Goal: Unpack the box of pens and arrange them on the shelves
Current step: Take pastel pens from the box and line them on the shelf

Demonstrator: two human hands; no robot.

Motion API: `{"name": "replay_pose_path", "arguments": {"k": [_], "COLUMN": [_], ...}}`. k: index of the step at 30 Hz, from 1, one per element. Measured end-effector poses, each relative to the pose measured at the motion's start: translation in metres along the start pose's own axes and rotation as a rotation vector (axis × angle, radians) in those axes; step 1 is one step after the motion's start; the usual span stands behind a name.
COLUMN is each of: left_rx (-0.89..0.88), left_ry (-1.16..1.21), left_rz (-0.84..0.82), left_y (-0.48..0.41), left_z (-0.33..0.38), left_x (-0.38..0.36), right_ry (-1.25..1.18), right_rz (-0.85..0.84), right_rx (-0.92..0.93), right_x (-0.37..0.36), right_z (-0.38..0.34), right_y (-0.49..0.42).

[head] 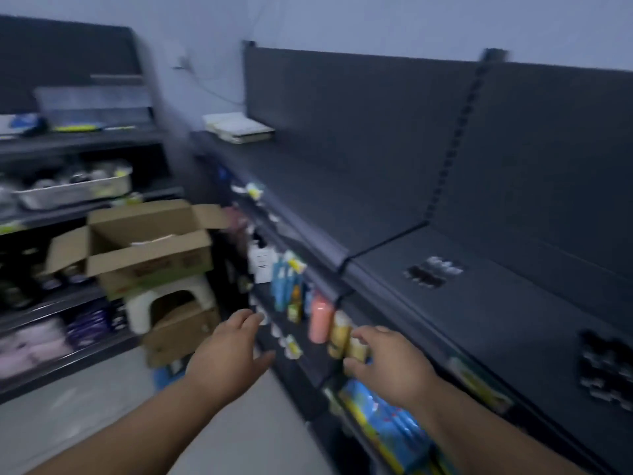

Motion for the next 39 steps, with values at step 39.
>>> {"name": "replay_pose_path", "arguments": {"k": [39], "left_rx": [0.739], "left_ry": [-0.012], "left_rz": [0.022], "left_y": [-0.198], "left_z": [-0.470], "left_x": [0.068], "right_ry": [-0.029], "right_rz": [-0.357], "right_rx": [0.397], "right_x": [-0.133], "right_z": [-0.397], "right_y": [-0.502]}}
Point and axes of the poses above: each hand's wrist, its own y-axis away from the middle knuckle, its own x-axis out of the back of the hand, z = x × y, the point moved 9 cm from there along -y, towards the middle knuckle, and after that the axes turned 6 degrees about -x, right-handed, at the moved point
